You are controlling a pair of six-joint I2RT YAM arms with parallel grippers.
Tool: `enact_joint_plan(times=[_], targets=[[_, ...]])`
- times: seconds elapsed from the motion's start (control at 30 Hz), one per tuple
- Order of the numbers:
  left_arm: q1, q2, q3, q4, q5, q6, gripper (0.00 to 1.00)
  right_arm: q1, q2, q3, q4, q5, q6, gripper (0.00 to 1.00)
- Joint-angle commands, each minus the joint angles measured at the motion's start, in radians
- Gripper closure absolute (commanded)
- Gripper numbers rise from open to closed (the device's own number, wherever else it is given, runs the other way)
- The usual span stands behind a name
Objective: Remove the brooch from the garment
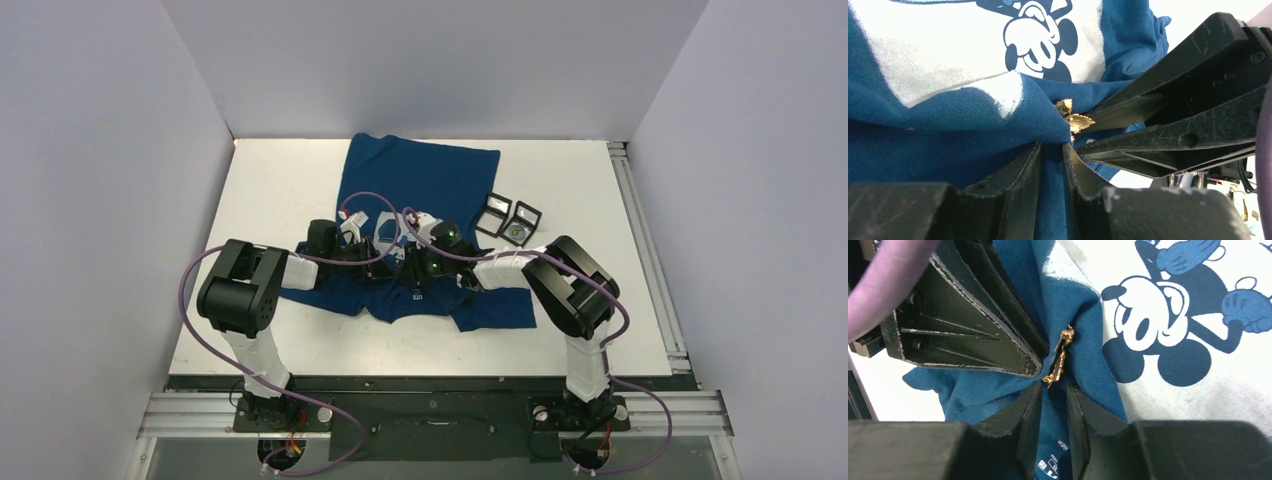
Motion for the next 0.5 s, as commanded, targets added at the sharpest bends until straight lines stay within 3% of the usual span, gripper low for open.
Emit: enact_joint_plan(times=[0.0,0.17,0.47], targets=[[0.0,0.019,0.035,0.033,-0.014,0.003,0.81,-0.029,-0.043,-0.002,0.065,-0.025,0.019,0.75],[0.0,0.015,0.028,0.042,-0.011,-0.001,0.81,-0.064,-0.018,0.037,0.079,-0.06,0.083,0.7],[0.003,0.013,0.022,0.05,-0.003,-0.006,0.81,-0.067,0.019,0.054,0.123,-0.124,0.132,0.73]])
